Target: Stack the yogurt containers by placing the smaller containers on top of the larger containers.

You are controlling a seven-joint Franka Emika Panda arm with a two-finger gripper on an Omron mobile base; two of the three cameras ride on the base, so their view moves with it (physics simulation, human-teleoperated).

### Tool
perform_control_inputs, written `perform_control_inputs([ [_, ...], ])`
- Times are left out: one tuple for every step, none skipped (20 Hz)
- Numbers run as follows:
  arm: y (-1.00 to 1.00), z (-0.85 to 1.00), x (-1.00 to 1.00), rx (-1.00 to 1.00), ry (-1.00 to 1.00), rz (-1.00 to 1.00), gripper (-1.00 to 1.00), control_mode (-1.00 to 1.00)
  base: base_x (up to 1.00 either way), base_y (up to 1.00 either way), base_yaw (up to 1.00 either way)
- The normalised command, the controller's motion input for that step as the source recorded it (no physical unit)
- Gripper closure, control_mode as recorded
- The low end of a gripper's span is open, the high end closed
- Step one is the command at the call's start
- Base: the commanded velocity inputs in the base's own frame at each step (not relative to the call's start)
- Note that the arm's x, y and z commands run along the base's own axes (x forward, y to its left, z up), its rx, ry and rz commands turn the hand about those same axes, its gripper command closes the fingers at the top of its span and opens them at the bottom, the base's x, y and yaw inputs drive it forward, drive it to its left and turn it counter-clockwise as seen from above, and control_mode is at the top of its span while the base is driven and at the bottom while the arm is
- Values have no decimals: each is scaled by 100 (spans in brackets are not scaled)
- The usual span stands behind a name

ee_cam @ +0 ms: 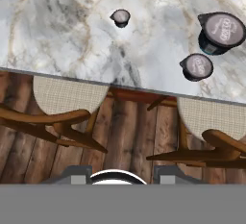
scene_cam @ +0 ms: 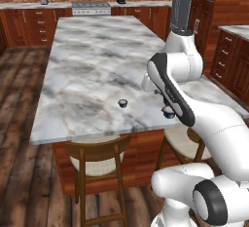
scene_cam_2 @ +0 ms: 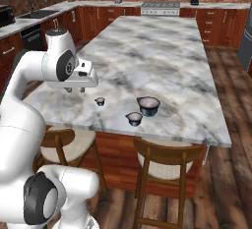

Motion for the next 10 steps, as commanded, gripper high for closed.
perform_control_inputs([
  [-3, 0, 0, 0, 0, 0, -100, -100, 0, 0, 0],
  [-12, 0, -3, 0, 0, -1, -100, -100, 0, 0, 0],
  [-23, -2, -6, 0, 0, -2, -100, -100, 0, 0, 0],
  [-31, -6, -4, 0, -2, -4, -100, -100, 0, 0, 0],
  [-38, -7, -8, 0, -1, -4, -100, -100, 0, 0, 0],
  [-44, -7, -10, 0, 0, -5, -100, -100, 0, 0, 0],
  [-43, -9, -6, 0, 0, -6, -100, -100, 0, 0, 0],
  [-44, -9, -6, 0, 0, -6, -100, -100, 0, 0, 0],
  [-48, -9, -7, 0, 0, -6, -100, -100, 0, 0, 0],
  [-49, -9, -6, 0, 0, -6, -100, -100, 0, 0, 0],
])
